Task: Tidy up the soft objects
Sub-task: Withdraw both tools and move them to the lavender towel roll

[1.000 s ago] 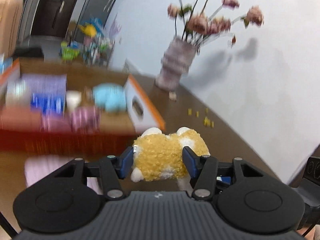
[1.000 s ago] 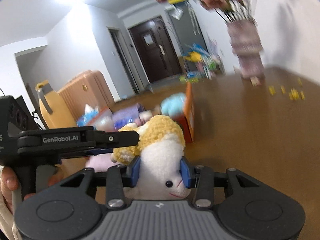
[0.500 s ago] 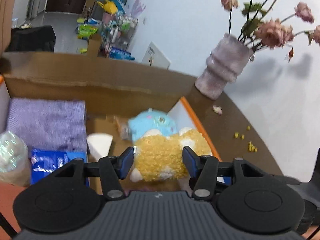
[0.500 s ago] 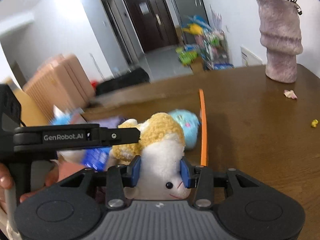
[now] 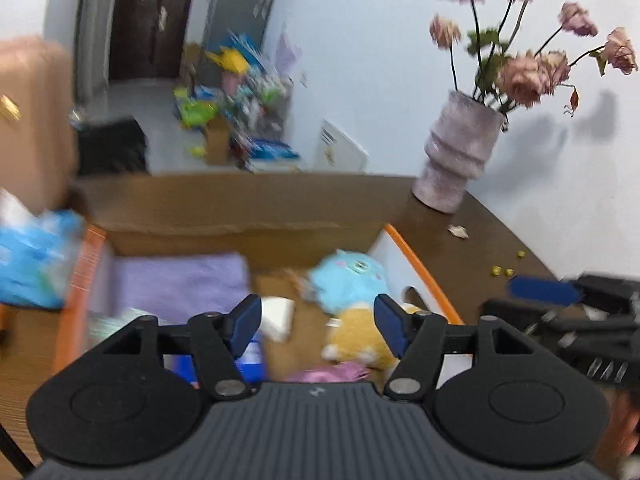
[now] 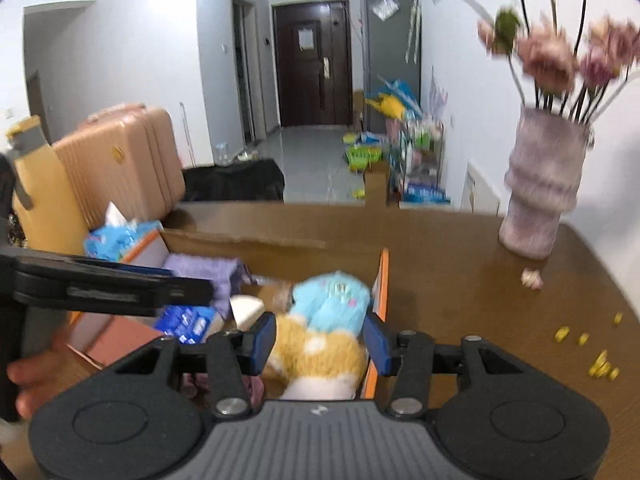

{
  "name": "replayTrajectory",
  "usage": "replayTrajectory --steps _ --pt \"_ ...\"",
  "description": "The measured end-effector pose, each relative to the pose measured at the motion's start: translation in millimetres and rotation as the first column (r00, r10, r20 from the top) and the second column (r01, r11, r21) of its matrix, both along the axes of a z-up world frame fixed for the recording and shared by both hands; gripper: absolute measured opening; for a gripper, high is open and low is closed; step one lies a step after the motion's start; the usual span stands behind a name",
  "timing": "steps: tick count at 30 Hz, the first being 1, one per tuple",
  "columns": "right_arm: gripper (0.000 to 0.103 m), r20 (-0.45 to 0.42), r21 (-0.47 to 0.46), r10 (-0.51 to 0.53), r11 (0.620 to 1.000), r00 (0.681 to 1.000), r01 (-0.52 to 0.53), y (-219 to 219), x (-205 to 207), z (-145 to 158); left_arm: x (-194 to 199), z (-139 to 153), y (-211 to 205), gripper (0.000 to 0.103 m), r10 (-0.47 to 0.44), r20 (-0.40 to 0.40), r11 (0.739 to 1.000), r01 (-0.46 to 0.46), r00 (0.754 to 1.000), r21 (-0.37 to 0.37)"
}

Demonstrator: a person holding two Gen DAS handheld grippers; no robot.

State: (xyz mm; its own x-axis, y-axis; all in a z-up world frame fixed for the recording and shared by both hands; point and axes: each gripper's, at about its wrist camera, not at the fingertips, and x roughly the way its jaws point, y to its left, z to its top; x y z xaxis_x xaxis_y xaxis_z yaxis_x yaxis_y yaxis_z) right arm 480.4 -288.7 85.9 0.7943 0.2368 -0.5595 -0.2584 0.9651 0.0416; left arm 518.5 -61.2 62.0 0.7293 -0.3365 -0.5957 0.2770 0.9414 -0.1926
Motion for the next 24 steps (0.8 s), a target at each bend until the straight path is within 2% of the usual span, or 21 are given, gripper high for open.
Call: replayTrajectory --steps 3,5,8,10,16,19,21,24 --pt "0.061 0.066 -0.003 0.008 1.0 0.998 -0.008 -5 -18 22 -38 26 24 0.077 0.05 0.113 0.996 -0.058 0.992 0.072" --pt "0.067 0.116 0.001 0.007 1.0 0.993 -0.007 -5 -31 32 -66 38 38 0.088 0.095 0.195 0.989 -0.115 0.976 0.094" --pt "0.074 0.176 0.025 0.002 1.0 0.984 -0.007 -2 -52 44 -99 50 55 0.092 0.145 0.265 0.977 -0.18 0.953 0.113" --pt "0.078 0.204 0.033 0.001 0.999 0.979 -0.008 4 -63 50 -114 55 62 0.093 0.157 0.286 0.974 -0.197 0.945 0.115" --pt "0.079 0.256 0.046 0.014 0.999 0.967 -0.027 22 -99 61 -149 65 76 0.096 0.174 0.318 0.97 -0.219 0.932 0.109" --pt "0.08 0.279 0.066 0.008 0.997 0.96 -0.027 27 -122 57 -171 61 84 0.097 0.197 0.336 0.966 -0.241 0.921 0.094" --pt "0.08 0.288 0.091 0.004 0.995 0.958 -0.032 28 -141 48 -191 51 92 0.099 0.195 0.322 0.972 -0.227 0.926 0.065" --pt "0.08 0.299 0.11 0.001 0.993 0.954 -0.035 31 -178 23 -219 28 104 0.099 0.175 0.266 0.984 -0.181 0.948 -0.003"
